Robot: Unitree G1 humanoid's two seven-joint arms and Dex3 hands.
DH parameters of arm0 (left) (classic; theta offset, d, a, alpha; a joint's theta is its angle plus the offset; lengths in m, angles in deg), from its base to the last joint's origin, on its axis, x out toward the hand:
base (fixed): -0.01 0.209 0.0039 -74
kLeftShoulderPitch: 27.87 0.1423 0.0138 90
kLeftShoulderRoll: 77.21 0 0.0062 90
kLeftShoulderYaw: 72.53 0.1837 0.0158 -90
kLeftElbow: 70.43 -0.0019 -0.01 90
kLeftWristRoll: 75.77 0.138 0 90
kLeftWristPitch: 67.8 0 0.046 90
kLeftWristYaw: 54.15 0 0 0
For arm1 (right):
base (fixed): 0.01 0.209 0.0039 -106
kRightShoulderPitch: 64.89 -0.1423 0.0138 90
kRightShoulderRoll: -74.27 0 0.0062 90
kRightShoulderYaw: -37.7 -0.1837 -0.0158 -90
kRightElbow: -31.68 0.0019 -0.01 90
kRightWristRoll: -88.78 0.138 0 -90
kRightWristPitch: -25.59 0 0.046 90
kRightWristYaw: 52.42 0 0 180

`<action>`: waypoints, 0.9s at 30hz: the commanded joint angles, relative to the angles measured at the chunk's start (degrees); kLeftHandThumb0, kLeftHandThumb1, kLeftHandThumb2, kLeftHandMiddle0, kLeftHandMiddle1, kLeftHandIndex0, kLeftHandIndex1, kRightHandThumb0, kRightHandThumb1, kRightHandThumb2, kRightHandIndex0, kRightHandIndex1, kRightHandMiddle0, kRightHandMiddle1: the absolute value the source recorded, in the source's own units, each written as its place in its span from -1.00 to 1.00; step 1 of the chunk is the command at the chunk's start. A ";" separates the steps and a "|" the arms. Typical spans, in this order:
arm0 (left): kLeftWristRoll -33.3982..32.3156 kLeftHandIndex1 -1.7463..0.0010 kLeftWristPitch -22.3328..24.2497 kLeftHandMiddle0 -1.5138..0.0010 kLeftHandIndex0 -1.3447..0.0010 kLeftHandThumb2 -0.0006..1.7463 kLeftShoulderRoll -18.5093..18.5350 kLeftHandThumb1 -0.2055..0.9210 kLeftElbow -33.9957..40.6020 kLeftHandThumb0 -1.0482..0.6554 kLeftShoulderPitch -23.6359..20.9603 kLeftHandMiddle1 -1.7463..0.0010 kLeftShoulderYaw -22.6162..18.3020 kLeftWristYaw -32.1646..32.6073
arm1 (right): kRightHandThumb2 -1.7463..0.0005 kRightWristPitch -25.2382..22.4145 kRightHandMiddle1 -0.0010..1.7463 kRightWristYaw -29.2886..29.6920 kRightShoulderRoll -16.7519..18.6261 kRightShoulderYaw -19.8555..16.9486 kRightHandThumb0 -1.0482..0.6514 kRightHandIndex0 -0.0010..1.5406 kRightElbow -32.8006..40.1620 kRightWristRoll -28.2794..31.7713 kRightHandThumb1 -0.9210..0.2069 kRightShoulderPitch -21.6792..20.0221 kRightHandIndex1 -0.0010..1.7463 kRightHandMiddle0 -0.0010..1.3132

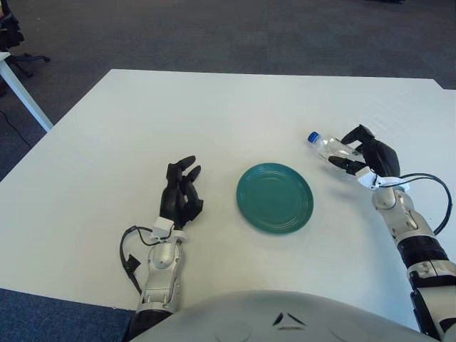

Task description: Put the bottle into the plate.

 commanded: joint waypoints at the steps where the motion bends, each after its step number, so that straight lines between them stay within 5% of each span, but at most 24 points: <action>1: -0.16 -0.25 1.39 0.45 0.97 0.03 0.05 1.00 -2.35 -0.57 1.13 0.47 -0.28 0.00 | 0.37 -0.03 1.00 0.19 0.03 -0.42 -0.47 0.37 1.76 -0.52 -0.56 -0.65 0.99 0.24; 12: -0.59 -0.25 0.44 0.43 0.96 0.04 -0.08 1.00 -2.84 -0.57 1.30 0.44 -0.49 -0.33 | -0.05 0.07 1.00 -1.18 -1.14 -0.66 -0.33 0.65 11.64 -2.16 -0.43 1.65 1.00 0.56; 27: -1.10 -0.26 0.65 0.44 0.94 0.02 -0.29 1.00 -3.12 -0.60 0.62 0.35 -0.65 -0.69 | -0.10 2.27 1.00 -4.90 -0.84 -3.19 -0.32 0.78 17.18 0.02 -0.49 3.47 1.00 0.78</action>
